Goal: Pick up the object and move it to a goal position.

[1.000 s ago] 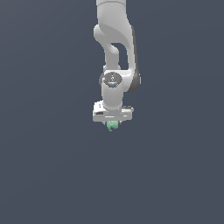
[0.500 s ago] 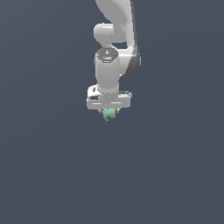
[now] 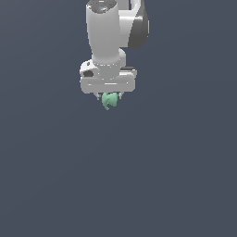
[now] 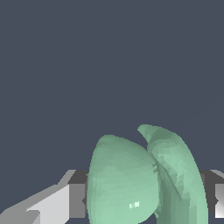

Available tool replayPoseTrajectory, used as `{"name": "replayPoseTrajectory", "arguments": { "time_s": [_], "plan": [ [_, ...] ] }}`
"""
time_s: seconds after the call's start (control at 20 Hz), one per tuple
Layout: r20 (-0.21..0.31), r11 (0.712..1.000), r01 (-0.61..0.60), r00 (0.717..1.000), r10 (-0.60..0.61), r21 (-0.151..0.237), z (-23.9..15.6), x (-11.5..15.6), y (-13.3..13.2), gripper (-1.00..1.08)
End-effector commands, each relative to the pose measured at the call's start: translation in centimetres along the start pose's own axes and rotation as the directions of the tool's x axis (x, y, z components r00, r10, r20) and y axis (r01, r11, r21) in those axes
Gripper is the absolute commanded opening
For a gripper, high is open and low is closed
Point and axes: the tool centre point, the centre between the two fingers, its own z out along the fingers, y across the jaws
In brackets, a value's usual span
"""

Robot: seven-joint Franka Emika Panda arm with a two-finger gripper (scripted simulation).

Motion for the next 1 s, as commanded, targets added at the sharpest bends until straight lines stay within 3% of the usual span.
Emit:
{"name": "replayPoseTrajectory", "arguments": {
  "time_s": [0.0, 0.6, 0.95],
  "plan": [
    [0.001, 1.0, 0.0, 1.0, 0.0, 0.0, -2.7, -0.6, 0.5, -1.0],
    [0.001, 1.0, 0.0, 1.0, 0.0, 0.0, -15.1, -2.7, 3.1, -1.0],
    [0.002, 1.0, 0.0, 1.0, 0.0, 0.0, -20.2, -3.3, 4.1, -1.0]
  ]
}}
